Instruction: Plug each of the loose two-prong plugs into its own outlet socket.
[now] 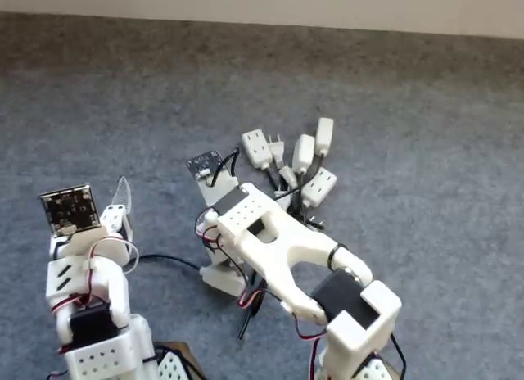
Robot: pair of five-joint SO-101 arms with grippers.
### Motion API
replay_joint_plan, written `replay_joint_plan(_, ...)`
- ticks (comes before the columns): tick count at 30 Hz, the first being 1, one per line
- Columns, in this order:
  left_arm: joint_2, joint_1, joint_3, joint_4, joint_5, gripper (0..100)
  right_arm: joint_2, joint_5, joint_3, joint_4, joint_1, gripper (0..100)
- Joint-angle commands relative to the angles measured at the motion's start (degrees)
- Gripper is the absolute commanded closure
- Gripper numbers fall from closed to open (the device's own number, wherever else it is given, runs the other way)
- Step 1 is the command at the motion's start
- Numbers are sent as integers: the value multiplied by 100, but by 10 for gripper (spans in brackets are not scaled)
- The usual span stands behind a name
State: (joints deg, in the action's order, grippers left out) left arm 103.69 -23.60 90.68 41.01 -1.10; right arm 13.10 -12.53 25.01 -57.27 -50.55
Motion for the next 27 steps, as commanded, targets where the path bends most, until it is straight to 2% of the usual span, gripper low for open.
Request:
replay_joint_plan(1, 40, 92, -22, -114, 53, 779, -338, -62, 259, -40, -40, 993)
replay_joint_plan(8, 40, 92, -22, -105, 53, 779, -1279, 193, 268, -303, 400, 993)
replay_joint_plan(18, 40, 136, -22, -105, 53, 779, -3160, 642, 75, -655, 1393, 993)
replay_joint_plan(23, 40, 215, -22, -97, 62, 779, -3767, 1152, 215, -602, 1481, 992)
replay_joint_plan(27, 40, 215, -22, -97, 62, 779, -3433, 1477, 743, 4, 1411, 990)
